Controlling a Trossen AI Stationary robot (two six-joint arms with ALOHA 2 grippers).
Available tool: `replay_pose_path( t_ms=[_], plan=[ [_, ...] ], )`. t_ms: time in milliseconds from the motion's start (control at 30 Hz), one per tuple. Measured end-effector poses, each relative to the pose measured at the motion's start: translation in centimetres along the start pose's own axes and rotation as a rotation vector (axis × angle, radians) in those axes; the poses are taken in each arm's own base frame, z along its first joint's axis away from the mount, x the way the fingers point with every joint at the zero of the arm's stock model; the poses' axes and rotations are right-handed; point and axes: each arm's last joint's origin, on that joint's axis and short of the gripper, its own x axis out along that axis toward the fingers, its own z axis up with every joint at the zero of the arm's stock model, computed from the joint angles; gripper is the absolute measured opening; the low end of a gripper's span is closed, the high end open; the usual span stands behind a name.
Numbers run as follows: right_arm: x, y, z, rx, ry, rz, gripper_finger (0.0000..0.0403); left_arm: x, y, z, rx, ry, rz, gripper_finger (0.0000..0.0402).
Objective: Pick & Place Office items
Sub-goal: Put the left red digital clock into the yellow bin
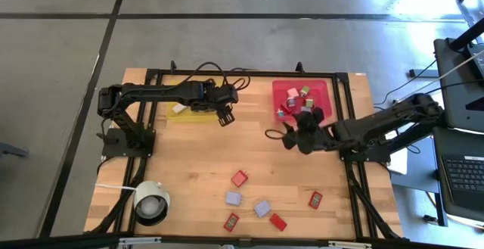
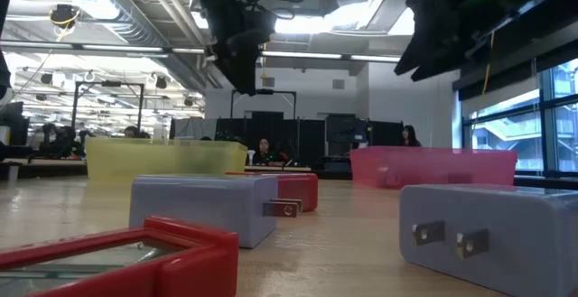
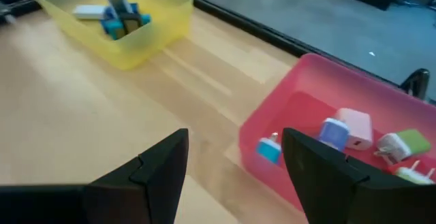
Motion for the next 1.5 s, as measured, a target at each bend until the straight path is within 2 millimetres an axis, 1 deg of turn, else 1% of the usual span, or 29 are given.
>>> replay_pose_path(
  t_ms=[167,333,433,533,667,767,900,1067,1300,1367,1400,1433,1500],
  plan=[
    [-1.1,1.3,-1.3,0.002,-0.01,0.045,0.024,0.0,-0.3,0.4,-0.018,-0.031,-0.066,0.0202],
    [-1.3,2.6,-3.2,-0.049,0.014,0.067,0.024,-0.1,-0.6,1.2,-0.045,-0.1,-0.163,0.0202],
    [-1.2,3.4,-4.1,-0.079,0.044,0.097,0.024,-0.2,-1.0,1.5,-0.048,-0.11,-0.259,0.02],
    [-1.3,4.2,-5.3,-0.122,0.172,0.185,0.024,-0.4,-1.3,1.5,-0.061,-0.099,-0.341,0.0202],
    [-2.0,5.0,-6.9,-0.161,0.416,0.337,0.024,-0.7,-2.1,1.3,-0.042,-0.091,-0.388,0.0203],
    [-2.8,5.3,-7.7,-0.085,0.598,0.419,0.024,-0.9,-2.7,1.1,-0.024,-0.093,-0.4,0.0201],
    [-4.1,5.6,-8.6,0.107,0.776,0.415,0.024,-1.3,-3.5,0.9,-0.003,-0.094,-0.415,0.0201],
    [-6.4,5.8,-10.0,0.343,0.935,0.34,0.024,-1.7,-4.3,0.6,0.048,-0.102,-0.426,0.0201],
    [-9.1,5.7,-11.6,0.577,1.154,0.186,0.024,-2.1,-5.0,0.4,0.28,-0.154,-0.426,0.0203],
    [-9.6,5.6,-11.9,0.617,1.193,0.136,0.024,-2.1,-5.2,0.4,0.334,-0.166,-0.425,0.0203],
    [-9.8,5.5,-12.0,0.61,1.196,0.13,0.024,-2.2,-5.3,0.3,0.358,-0.171,-0.424,0.0203],
    [-9.9,5.5,-12.1,0.57,1.193,0.151,0.024,-2.2,-5.3,0.3,0.38,-0.176,-0.423,0.0203],
    [-10.0,5.4,-12.1,0.429,1.171,0.243,0.024,-2.1,-5.3,0.3,0.414,-0.191,-0.42,0.0203]
  ],
)
